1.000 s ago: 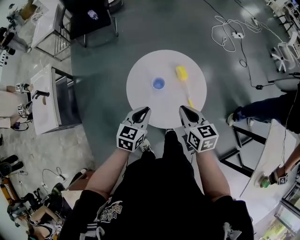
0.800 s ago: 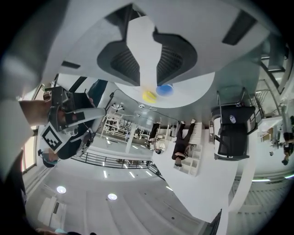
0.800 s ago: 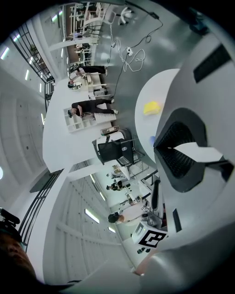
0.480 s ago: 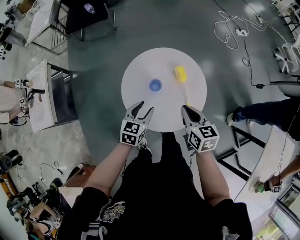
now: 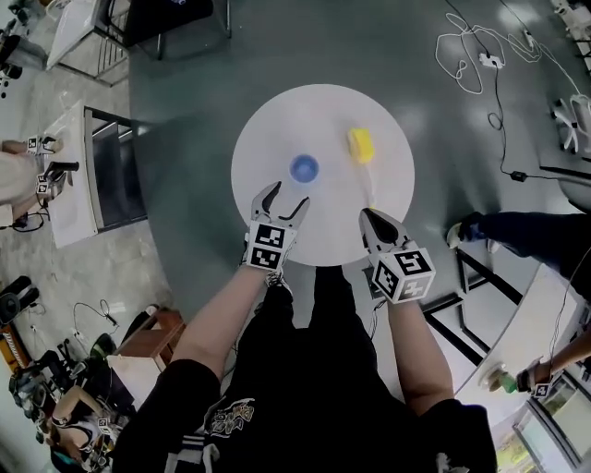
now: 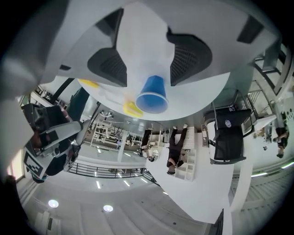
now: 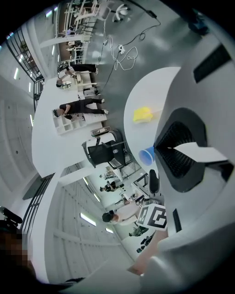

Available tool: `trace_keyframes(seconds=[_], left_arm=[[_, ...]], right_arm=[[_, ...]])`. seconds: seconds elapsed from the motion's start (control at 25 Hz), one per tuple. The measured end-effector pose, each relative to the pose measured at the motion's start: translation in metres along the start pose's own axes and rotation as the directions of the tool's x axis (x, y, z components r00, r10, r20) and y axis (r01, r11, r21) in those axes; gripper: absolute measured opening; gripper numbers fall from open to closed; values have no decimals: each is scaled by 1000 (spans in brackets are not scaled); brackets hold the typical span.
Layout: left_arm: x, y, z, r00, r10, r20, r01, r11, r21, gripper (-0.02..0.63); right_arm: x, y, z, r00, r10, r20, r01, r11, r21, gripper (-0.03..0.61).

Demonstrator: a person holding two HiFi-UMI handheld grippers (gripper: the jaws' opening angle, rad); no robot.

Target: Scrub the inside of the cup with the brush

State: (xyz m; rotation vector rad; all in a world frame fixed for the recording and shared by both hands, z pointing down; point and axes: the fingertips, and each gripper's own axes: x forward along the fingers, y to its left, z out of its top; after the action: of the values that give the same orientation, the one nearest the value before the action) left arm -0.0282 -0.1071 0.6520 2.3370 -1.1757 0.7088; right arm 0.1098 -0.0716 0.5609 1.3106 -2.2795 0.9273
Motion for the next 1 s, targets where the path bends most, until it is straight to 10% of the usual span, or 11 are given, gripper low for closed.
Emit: trace_keyframes(seconds=[1.0], left_arm=[[69,14,9,998,56,42,-60,992,108,296]], right_arm=[[46,-69,-13,996,-57,-62,57,998,1,26]])
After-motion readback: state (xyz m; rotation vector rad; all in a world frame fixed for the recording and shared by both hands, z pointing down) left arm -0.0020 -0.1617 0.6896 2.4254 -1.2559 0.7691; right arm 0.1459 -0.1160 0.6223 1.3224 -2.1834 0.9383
